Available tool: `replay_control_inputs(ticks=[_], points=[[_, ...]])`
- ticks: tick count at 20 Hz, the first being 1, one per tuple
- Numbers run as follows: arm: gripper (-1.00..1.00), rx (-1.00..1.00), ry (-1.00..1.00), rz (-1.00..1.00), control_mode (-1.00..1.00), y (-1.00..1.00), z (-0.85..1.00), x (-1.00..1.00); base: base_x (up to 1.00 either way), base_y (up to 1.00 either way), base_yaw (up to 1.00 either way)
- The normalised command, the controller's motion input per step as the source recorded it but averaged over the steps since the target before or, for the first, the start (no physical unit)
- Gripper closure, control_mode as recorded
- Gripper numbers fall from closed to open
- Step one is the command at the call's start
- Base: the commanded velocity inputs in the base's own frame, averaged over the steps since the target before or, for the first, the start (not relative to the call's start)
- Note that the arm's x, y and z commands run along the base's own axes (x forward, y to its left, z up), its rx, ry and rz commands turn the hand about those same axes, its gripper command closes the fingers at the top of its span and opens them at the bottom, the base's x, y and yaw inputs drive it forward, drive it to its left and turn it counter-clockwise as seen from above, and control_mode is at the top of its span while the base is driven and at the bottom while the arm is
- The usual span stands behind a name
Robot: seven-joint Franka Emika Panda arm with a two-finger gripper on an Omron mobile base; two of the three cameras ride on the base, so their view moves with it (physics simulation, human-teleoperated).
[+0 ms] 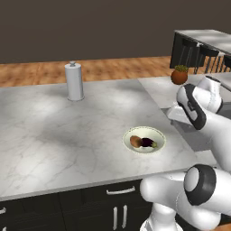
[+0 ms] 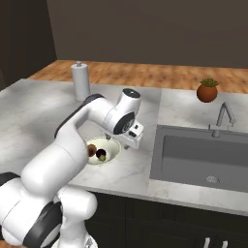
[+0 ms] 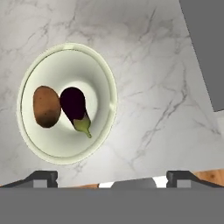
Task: Dump the eggplant and potato from the bowl so the bowl can be washed. Place the bowl in the sink after clearing the leftovers.
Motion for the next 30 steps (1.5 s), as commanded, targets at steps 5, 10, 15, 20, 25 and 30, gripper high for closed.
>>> replay_control_inputs(ticks=[5, 10, 15, 20, 25, 30], points=[[-1.00, 0.03, 0.05, -0.09, -1.00, -0.11, -0.67, 0.02, 0.00, 0.00, 0.00], [-1.00, 0.04, 0.00, -0.07, -1.00, 0.03, -0.44, 0.16, 0.00, 0.00, 0.00], [-1.00, 0.01, 0.00, -0.01, -1.00, 0.23, -0.33, 0.26, 0.00, 0.00, 0.00], [-1.00, 0.00, 0.00, 0.00, -1.00, 0.32, -0.28, 0.20, 0.00, 0.00, 0.00], [-1.00, 0.00, 0.00, 0.00, -1.00, 0.15, -0.15, 0.24, 0.00, 0.00, 0.00], [-1.00, 0.00, 0.00, 0.00, -1.00, 0.00, -0.17, 0.25, 0.00, 0.00, 0.00]])
